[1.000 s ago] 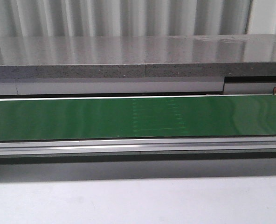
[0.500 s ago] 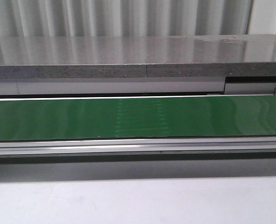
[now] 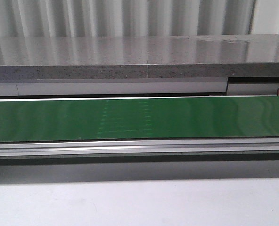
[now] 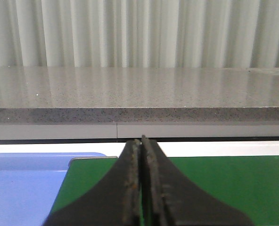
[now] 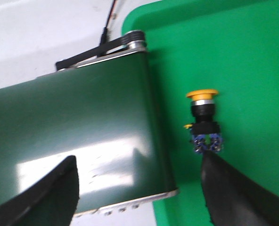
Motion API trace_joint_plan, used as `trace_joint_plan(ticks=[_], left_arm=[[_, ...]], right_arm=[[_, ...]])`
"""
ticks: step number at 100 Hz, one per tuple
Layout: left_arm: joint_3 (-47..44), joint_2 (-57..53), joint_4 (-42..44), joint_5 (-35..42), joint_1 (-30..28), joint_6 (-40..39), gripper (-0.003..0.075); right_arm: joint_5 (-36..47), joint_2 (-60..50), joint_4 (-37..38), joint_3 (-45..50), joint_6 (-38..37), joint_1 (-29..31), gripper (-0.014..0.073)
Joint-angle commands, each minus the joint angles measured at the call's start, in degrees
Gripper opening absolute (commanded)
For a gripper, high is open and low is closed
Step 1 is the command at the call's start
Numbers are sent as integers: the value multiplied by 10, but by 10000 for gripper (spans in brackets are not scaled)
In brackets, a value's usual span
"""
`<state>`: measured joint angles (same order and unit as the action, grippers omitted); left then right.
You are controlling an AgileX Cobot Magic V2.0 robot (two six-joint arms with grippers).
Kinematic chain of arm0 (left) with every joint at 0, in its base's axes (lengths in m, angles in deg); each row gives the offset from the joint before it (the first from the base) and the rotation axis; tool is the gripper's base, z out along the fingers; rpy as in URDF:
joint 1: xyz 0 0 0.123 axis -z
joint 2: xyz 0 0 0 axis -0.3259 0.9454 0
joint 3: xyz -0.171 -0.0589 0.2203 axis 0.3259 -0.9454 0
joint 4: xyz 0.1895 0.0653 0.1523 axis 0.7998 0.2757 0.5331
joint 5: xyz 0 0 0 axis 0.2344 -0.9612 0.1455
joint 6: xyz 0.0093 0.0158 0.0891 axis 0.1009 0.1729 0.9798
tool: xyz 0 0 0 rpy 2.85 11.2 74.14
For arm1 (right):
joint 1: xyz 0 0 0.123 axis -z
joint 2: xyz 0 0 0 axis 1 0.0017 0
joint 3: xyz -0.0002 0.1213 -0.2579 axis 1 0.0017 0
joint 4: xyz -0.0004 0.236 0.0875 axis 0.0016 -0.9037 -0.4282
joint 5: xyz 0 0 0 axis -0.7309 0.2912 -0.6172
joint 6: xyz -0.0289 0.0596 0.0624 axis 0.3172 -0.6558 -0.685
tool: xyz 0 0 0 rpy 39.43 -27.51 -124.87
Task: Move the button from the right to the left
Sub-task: 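Close the right gripper on the yellow button's black body and lift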
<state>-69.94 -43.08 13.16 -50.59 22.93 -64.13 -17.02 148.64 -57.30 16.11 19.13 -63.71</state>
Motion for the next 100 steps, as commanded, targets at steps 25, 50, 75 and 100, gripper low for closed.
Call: trace_joint_plan(ticks=[25, 50, 75, 100], left_arm=[[-13, -21, -4, 43, 0, -5, -20], [-13, -21, -4, 43, 0, -5, -20], [-13, -21, -4, 43, 0, -5, -20], [-13, -21, -4, 43, 0, -5, -20]], right_arm=[[111, 129, -33, -21, 43, 73, 543], [141, 198, -33, -26, 43, 73, 543], [164, 234, -33, -26, 44, 72, 543], [165, 269, -34, -26, 47, 72, 541]])
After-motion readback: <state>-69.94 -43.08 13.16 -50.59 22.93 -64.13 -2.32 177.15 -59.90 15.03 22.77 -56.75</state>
